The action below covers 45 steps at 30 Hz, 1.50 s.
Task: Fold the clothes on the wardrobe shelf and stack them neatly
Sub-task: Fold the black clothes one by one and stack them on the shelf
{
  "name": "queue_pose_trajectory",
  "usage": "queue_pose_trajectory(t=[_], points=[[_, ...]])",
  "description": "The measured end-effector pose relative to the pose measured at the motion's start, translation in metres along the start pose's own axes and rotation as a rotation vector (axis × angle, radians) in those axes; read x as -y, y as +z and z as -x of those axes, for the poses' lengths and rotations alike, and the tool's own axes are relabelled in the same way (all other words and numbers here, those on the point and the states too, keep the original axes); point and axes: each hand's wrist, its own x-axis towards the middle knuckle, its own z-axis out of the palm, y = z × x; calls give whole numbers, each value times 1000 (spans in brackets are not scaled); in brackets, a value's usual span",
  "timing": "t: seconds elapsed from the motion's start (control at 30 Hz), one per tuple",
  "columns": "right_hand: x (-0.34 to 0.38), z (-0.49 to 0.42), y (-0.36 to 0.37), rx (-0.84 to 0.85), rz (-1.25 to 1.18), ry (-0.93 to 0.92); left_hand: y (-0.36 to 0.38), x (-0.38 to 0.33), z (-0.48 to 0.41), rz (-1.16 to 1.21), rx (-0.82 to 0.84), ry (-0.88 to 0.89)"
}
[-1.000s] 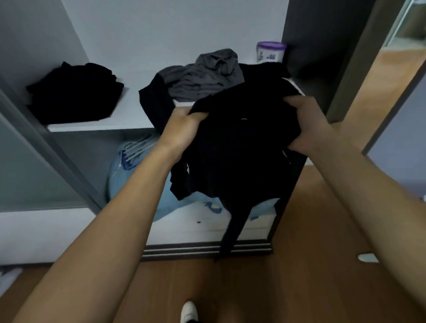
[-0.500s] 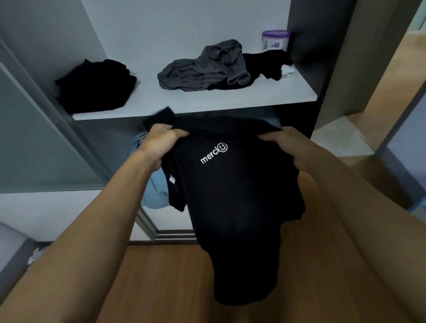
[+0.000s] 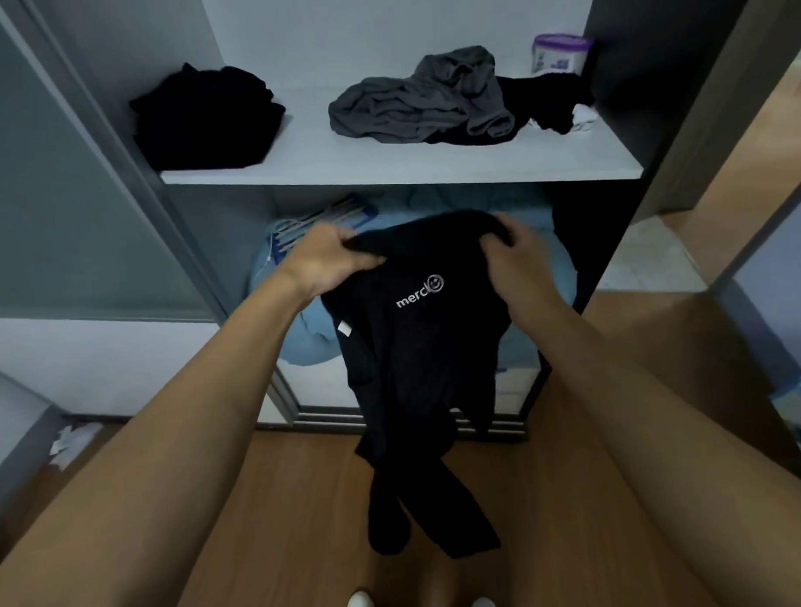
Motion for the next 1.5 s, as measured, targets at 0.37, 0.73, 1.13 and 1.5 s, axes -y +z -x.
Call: queue_pose_trajectory(t=[0.37, 0.73, 1.13, 1.5], points=[[-30, 9, 15, 194, 53, 492, -14, 88, 9, 348, -12, -59], [-33, 58, 94, 446, 233, 52, -2, 38, -5, 27, 39, 243], [-2, 27, 78, 166, 74, 240, 9, 95, -14, -61, 310, 221], [-6, 32, 36, 329, 182, 182, 56, 191, 12, 262, 398, -179]])
